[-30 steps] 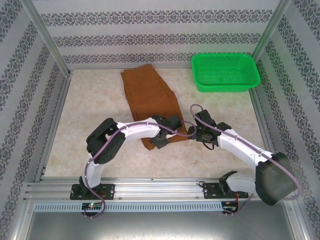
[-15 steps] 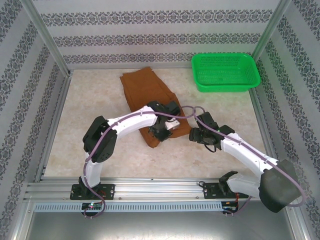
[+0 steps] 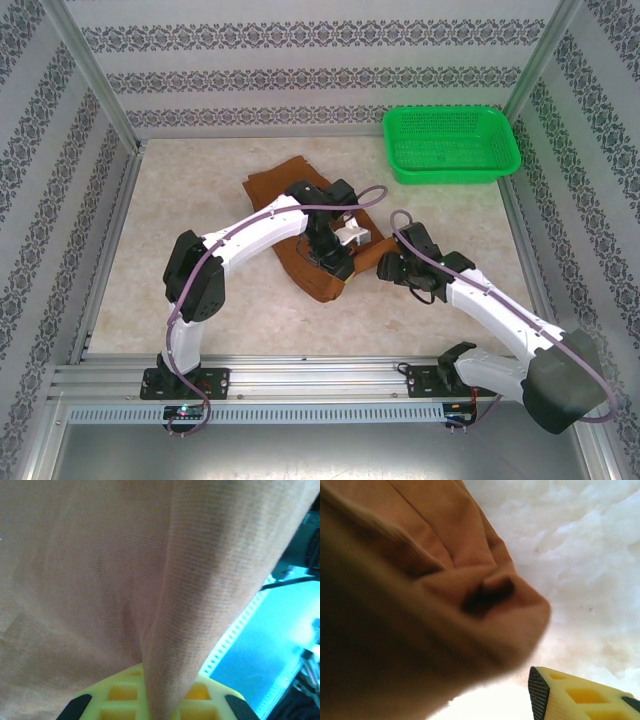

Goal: Roll up the long pants

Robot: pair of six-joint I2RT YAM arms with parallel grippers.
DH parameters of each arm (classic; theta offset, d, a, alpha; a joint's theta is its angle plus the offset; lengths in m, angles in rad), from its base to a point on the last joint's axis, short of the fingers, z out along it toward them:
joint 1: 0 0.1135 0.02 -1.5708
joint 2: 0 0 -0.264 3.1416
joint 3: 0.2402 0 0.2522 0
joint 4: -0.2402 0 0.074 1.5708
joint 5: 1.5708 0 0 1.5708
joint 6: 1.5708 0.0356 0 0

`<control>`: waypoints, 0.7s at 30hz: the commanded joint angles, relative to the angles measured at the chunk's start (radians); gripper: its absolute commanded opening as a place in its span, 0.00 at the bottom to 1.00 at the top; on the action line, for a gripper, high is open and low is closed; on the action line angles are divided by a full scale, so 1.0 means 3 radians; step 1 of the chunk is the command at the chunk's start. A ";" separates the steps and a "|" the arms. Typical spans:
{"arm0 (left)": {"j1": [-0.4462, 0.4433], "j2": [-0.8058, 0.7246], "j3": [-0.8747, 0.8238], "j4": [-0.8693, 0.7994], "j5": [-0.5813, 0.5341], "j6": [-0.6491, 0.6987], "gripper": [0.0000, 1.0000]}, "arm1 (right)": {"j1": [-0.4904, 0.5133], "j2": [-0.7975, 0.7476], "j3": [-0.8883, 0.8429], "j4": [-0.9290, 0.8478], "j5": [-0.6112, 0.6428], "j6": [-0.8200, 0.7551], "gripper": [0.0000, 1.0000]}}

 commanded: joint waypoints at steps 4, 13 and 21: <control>0.0069 -0.0006 0.0010 -0.0129 0.0184 -0.0185 0.03 | 0.0059 -0.0095 0.0151 0.0060 -0.0151 0.0067 0.56; 0.0437 0.0225 -0.0609 0.1001 0.0821 -0.0586 0.05 | 0.0049 0.0098 0.0406 0.0034 -0.0139 -0.0001 0.56; 0.0543 0.0717 -0.0577 0.1077 0.0918 -0.0491 0.04 | 0.0048 0.0340 0.0555 0.0038 -0.0196 -0.0018 0.52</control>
